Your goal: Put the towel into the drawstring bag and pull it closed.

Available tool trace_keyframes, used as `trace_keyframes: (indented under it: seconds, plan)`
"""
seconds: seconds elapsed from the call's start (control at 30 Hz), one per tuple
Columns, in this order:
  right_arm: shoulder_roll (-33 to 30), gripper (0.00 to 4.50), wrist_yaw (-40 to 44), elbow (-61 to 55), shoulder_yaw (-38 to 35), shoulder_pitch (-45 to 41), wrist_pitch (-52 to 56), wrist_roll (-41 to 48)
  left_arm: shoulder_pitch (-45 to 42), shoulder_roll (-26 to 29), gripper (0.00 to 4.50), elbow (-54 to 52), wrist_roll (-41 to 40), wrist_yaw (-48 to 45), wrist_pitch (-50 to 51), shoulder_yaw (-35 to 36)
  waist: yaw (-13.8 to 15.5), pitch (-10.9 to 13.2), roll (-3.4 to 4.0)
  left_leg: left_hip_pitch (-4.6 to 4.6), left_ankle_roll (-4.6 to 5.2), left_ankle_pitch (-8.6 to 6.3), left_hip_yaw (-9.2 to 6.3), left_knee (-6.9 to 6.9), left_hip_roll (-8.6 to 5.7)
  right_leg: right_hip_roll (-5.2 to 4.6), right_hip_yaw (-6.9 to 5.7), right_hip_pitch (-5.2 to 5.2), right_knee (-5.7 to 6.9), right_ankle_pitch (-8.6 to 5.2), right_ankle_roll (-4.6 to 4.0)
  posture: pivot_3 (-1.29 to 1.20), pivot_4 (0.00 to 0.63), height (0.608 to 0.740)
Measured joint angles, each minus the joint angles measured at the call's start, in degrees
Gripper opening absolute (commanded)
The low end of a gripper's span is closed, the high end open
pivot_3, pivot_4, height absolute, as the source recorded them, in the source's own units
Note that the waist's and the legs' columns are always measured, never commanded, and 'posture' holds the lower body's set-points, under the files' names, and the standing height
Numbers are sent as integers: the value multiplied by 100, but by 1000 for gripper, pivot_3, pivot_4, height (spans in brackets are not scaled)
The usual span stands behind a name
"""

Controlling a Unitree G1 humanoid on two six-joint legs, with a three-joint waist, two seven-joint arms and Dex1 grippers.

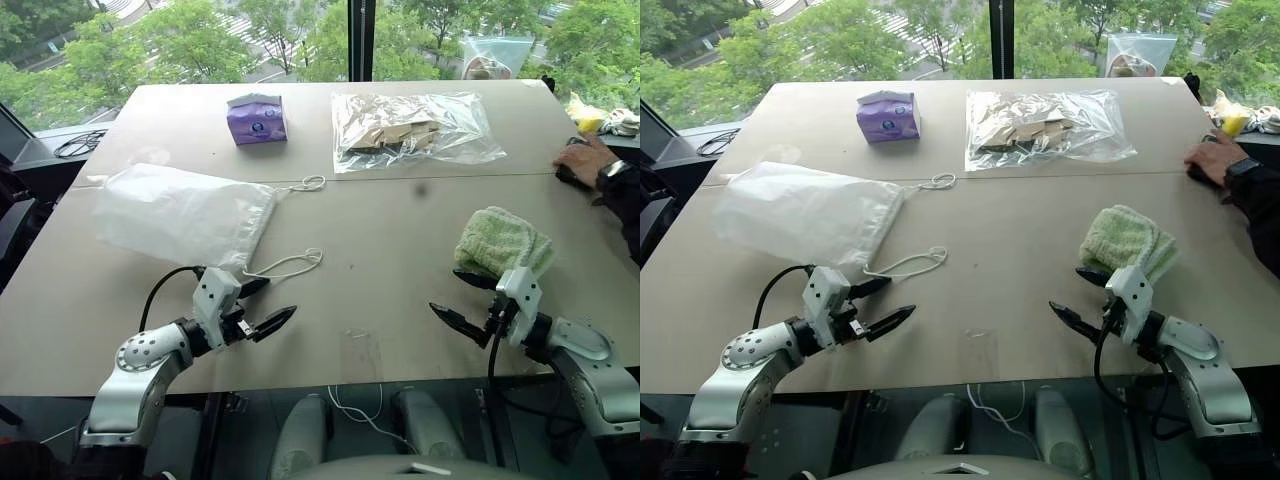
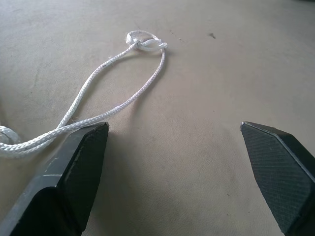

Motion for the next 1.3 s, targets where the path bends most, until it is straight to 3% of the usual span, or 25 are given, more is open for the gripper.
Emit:
trace_keyframes:
  seconds: [0.57,0.83,0.93,1.03,1.13,1.3]
  plan:
    - [51,4500,45,99,144,-117,-11,-21,112,-75,4418,-95,-243,2,14,67,3,2,-2,-1,0,0,0,0,0,0,0,0,0,0,0,0,150,740]
    - [196,4500,57,104,147,-336,25,65,25,-470,4418,-362,-599,176,199,58,16,12,-14,-7,0,0,-7,12,0,2,-3,0,2,1,1,0,150,740]
    - [295,4500,47,44,129,-577,191,318,-389,-820,4418,-464,-428,781,188,53,29,19,-13,-17,0,0,-14,34,-1,4,-8,1,10,2,2,0,150,740]
    - [440,4500,52,-262,130,-925,439,744,-1104,-1366,4418,-470,371,2025,108,-122,49,27,-21,-22,0,1,-21,53,-5,6,-8,4,22,6,8,0,150,740]
    - [415,4500,55,-386,124,-1056,599,902,-1336,-1646,4418,-467,1257,3052,141,-389,44,30,-28,-23,0,0,-22,50,-8,5,-6,4,22,18,28,0,150,740]
    - [408,4500,61,-380,124,-1119,634,920,-1415,-1829,4418,-460,2070,3912,152,-544,43,33,-30,-27,0,1,-30,39,-8,6,-12,-2,22,20,29,0,150,740]
